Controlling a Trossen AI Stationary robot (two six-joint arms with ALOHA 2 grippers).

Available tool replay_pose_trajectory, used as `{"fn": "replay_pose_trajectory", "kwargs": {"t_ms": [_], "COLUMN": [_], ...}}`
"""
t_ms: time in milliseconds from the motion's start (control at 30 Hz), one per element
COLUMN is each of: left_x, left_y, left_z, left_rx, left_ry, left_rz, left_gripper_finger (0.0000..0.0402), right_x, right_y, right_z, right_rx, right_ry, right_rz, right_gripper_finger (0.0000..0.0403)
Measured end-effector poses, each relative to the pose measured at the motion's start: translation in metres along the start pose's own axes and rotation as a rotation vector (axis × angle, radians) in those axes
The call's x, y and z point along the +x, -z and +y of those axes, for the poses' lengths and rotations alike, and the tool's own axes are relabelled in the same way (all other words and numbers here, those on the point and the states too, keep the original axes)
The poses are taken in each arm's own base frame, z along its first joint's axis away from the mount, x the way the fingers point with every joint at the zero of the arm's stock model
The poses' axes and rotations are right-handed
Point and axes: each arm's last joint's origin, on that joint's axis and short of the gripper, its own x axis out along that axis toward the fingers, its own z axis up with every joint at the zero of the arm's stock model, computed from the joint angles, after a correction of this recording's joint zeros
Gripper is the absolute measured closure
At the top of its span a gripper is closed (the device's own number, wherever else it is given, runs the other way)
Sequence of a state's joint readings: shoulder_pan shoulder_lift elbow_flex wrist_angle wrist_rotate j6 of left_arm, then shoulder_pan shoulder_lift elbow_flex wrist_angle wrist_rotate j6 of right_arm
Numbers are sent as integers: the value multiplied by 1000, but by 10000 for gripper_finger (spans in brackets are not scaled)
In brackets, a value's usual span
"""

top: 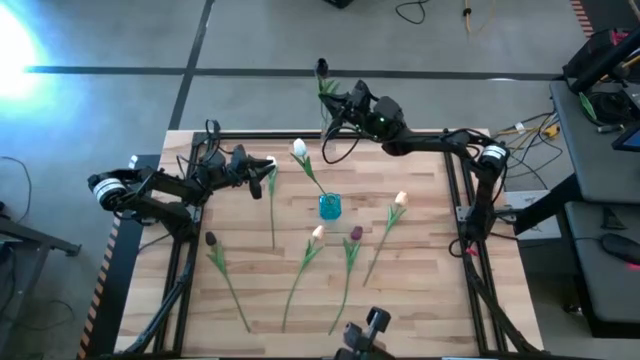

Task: Sort flowers into vase by color
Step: Put the right black tulip into the transparent vase

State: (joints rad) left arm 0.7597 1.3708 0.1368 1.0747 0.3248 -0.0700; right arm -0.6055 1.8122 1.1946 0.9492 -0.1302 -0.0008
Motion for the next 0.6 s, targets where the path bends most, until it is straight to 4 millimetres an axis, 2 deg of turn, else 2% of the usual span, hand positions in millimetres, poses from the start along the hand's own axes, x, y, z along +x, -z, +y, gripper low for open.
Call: {"fn": "replay_pose_trajectory", "kwargs": {"t_ms": [400,600], "left_x": [0,0], "left_y": [0,0], "left_z": [0,0], "left_rx": [-21,-21], "left_ry": [0,1], "left_rz": [0,-3], "left_gripper_finger": [323,323], "right_x": [-1,-3], "right_y": [15,22], "right_z": [-4,-6], "right_rx": [-72,-128], "right_ry": [5,70], "right_rz": [175,261], "right_gripper_finger": [390,384]}}
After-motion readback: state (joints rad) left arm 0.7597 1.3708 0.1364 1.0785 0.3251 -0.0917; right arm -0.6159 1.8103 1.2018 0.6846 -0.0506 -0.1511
